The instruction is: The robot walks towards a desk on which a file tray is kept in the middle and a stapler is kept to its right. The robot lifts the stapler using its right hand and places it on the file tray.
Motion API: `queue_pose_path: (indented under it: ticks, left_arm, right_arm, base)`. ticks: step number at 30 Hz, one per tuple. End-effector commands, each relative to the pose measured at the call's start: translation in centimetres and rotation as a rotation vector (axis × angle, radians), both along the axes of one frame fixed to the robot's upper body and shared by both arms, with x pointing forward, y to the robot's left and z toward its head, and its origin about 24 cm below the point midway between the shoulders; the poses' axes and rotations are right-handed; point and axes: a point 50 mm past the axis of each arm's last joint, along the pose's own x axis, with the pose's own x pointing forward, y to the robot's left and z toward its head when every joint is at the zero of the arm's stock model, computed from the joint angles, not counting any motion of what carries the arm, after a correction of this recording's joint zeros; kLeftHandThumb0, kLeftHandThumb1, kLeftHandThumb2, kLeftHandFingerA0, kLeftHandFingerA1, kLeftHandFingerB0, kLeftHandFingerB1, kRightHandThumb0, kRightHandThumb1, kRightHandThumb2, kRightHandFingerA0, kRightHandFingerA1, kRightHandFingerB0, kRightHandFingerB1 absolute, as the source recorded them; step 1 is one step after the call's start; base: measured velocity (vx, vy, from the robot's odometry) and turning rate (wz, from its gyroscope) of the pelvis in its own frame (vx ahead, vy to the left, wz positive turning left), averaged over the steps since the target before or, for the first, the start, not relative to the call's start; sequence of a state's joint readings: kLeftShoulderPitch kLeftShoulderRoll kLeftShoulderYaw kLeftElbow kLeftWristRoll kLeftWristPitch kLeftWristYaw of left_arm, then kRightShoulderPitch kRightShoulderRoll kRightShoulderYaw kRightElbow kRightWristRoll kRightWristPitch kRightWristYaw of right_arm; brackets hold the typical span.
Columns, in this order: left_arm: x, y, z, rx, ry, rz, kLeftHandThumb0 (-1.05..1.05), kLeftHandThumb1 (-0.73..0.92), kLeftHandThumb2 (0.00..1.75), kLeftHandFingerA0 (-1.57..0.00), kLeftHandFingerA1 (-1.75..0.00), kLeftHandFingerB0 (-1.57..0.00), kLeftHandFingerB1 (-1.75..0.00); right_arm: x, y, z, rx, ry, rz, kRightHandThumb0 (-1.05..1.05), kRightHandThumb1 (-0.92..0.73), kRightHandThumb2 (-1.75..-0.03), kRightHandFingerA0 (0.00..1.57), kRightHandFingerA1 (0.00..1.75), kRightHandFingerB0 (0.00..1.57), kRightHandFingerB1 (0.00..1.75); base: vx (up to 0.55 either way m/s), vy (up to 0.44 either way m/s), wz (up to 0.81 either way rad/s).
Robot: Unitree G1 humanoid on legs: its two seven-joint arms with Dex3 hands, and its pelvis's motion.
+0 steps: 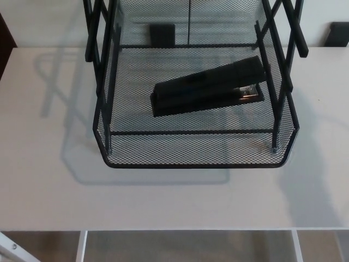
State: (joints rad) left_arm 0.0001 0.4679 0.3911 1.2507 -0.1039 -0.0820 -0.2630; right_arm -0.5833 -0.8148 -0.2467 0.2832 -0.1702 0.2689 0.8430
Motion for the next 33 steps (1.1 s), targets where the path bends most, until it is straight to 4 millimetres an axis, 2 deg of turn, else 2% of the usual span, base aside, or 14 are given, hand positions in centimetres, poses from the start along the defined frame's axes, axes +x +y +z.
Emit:
queue_pose_path:
  ticks: [1,3,5,8,10,11,13,14,16,17,18,24,29,33]
  left_arm:
    - [0.5,1.9,1.7,0.014,-0.210,0.289,-0.90,0.88,1.45,-0.05,-0.81,-0.07,-0.57]
    - [0.2,2.1,1.7,0.015,-0.210,0.313,-0.96,0.92,1.22,-0.18,-0.94,0.00,-0.55]
    - [-0.2,2.3,1.7,0.015,-0.199,0.338,-0.91,0.89,1.45,-0.06,-0.81,-0.07,-0.55]
    - [-0.7,2.4,1.7,0.015,-0.190,0.353,-0.89,0.89,1.45,-0.02,-0.77,-0.05,-0.54]
    - [-1.7,2.5,1.6,0.034,-0.165,0.353,-0.98,0.92,1.19,-0.15,-0.89,0.00,-0.51]
    - [-1.8,2.5,1.5,0.030,-0.162,0.359,-0.91,0.88,1.44,0.00,-0.74,-0.08,-0.53]
    - [-1.9,2.5,1.5,0.034,-0.152,0.339,-0.90,0.89,1.46,0.00,-0.75,-0.08,-0.53]
    - [-2.0,2.5,1.5,0.034,-0.150,0.335,-0.97,0.92,1.23,-0.14,-0.86,0.00,-0.48]
    - [-1.9,2.5,1.4,0.029,-0.153,0.344,-0.88,0.89,1.46,-0.02,-0.77,-0.06,-0.53]
    - [-2.2,2.4,1.4,0.030,-0.147,0.347,-0.95,0.92,1.22,-0.14,-0.87,0.00,-0.49]
    - [-2.4,2.4,1.3,0.030,-0.138,0.349,-0.88,0.88,1.45,0.00,-0.75,-0.07,-0.54]
    - [-3.4,2.3,1.0,0.015,-0.124,0.367,-0.92,0.92,1.13,0.00,-0.93,0.00,-0.31]
    - [-4.0,2.2,0.9,0.026,-0.098,0.350,-0.95,0.92,1.22,-0.12,-0.82,0.00,-0.48]
    - [-3.9,2.1,0.6,0.027,-0.057,0.341,-0.92,0.92,1.23,-0.11,-0.78,0.00,-0.47]
  right_arm:
    - [-20.2,-11.1,-23.5,0.452,0.242,-0.894,-0.58,-0.62,-0.58,0.28,0.53,0.04,0.30]
    - [-20.5,-11.2,-23.6,0.476,0.237,-0.915,-0.58,-0.63,-0.59,0.24,0.51,0.01,0.29]
    - [-21.0,-11.4,-23.9,0.499,0.246,-0.934,-0.61,-0.62,-0.59,0.20,0.51,0.01,0.29]
    - [-21.4,-11.5,-24.1,0.521,0.243,-0.947,-0.60,-0.61,-0.59,0.21,0.52,0.03,0.25]
    - [-22.0,-11.4,-24.4,0.537,0.244,-0.967,-0.55,-0.60,-0.60,0.14,0.53,0.07,0.23]
    - [-22.1,-11.5,-24.5,0.546,0.241,-0.981,-0.55,-0.60,-0.61,0.18,0.53,0.06,0.22]
    - [-22.3,-11.6,-24.7,0.547,0.256,-1.002,-0.51,-0.61,-0.61,0.25,0.50,0.08,0.21]
    - [-22.3,-11.6,-24.9,0.543,0.260,-1.007,-0.55,-0.61,-0.58,0.26,0.53,0.04,0.27]
    - [-22.3,-11.6,-25.0,0.546,0.272,-1.008,-0.53,-0.62,-0.58,0.22,0.48,0.03,0.26]
    - [-22.5,-11.6,-25.2,0.545,0.281,-1.016,-0.53,-0.62,-0.59,0.25,0.47,0.04,0.26]
    - [-22.6,-11.6,-25.3,0.545,0.286,-1.023,-0.52,-0.62,-0.58,0.27,0.48,0.03,0.26]
    - [-22.9,-11.6,-25.5,0.473,0.328,-1.005,-0.52,-0.65,-0.59,0.31,0.46,0.06,0.25]
    - [-23.6,-11.9,-25.4,0.484,0.326,-1.026,-0.50,-0.64,-0.59,0.19,0.46,0.03,0.26]
    - [-23.9,-11.8,-25.8,0.418,0.399,-1.019,-0.53,-0.63,-0.61,0.56,0.57,0.06,0.19]
  base:
    - [0.00,0.000,0.00]
    - [0.00,0.000,0.00]
    - [0.00,0.000,0.00]
    - [0.00,0.000,0.00]
    - [0.00,0.000,0.00]
    - [0.00,0.000,0.00]
    - [0.00,0.002,0.04]
    - [0.00,0.000,0.00]
    - [0.00,0.000,0.00]
    - [0.00,0.000,0.00]
    - [0.00,0.000,0.00]
    - [0.00,0.000,0.00]
    - [0.00,0.000,0.00]
    - [0.00,0.000,0.00]
